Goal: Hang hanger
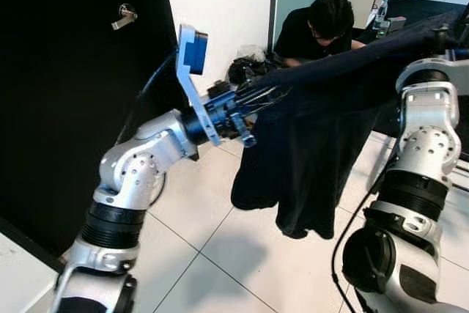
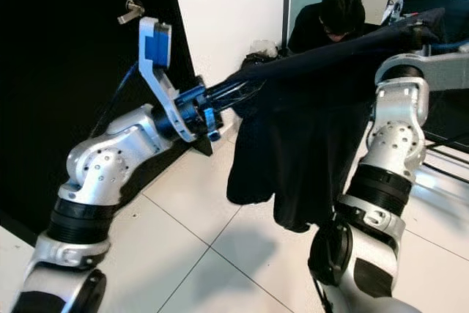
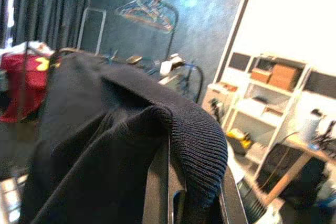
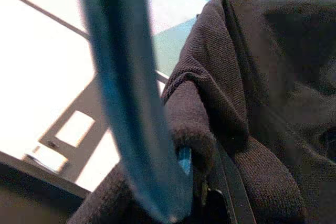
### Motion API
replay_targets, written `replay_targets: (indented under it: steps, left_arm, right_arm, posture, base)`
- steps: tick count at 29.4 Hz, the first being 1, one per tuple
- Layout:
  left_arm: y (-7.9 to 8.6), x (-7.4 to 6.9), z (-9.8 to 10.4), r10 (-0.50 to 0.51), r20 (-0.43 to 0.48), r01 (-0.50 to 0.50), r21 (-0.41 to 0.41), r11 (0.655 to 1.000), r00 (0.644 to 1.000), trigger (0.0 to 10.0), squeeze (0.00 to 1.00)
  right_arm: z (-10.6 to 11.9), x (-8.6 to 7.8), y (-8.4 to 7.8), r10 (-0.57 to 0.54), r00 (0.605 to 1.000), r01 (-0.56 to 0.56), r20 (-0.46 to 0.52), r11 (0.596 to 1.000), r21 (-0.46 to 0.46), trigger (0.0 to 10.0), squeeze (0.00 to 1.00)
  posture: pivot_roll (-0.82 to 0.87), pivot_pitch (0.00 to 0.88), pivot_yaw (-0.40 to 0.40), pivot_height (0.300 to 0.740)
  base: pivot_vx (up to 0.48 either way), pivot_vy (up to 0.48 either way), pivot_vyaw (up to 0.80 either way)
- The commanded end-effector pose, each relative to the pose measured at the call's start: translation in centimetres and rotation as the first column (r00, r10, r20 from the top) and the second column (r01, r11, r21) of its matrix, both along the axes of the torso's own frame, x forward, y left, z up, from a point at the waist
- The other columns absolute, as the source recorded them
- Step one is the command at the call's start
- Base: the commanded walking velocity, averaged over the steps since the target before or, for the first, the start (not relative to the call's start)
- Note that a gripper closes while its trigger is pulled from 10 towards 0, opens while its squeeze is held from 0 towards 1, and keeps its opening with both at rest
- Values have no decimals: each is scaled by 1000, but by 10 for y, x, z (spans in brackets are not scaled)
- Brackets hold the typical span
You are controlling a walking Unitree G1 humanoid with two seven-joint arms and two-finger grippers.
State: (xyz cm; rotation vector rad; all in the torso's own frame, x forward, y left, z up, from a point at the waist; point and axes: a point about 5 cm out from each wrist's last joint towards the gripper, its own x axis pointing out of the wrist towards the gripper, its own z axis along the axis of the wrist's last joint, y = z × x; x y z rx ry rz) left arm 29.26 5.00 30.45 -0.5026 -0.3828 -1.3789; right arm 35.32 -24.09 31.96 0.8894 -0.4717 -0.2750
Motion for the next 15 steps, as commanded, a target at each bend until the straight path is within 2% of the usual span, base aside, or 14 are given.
replay_targets:
  steps: [1,4,5,9,13,15]
  left_arm:
    - [0,-1,10,1,31,0,-33,999,1000,0,0]
    - [-7,7,6,61,11,-61,1,998,998,0,0]
    - [-10,8,5,64,8,-64,7,998,998,0,0]
    - [-14,6,6,48,8,-48,11,999,999,0,0]
    - [-24,-1,1,9,33,-12,69,998,999,0,0]
    - [-24,-1,1,9,33,-12,69,998,999,0,0]
  right_arm:
    - [-8,5,10,15,997,-20,-75,998,-65,0,0]
    - [-18,11,30,66,987,-89,-148,984,-155,0,0]
    - [-20,12,35,83,984,-109,-160,981,-160,0,0]
    - [-22,13,39,93,981,-120,-169,980,-160,0,0]
    - [-25,14,42,99,979,-127,-178,981,-150,0,0]
    - [-25,14,42,99,979,-127,-178,981,-150,0,0]
  posture:
    - [34,60,41,740]
    - [34,59,42,740]
    - [34,59,44,740]
    - [34,59,44,740]
    - [35,55,43,740]
    - [35,55,43,740]
  base:
    - [0,0,0]
    - [0,0,0]
    - [0,0,0]
    - [0,0,0]
    - [0,0,0]
    - [0,0,0]
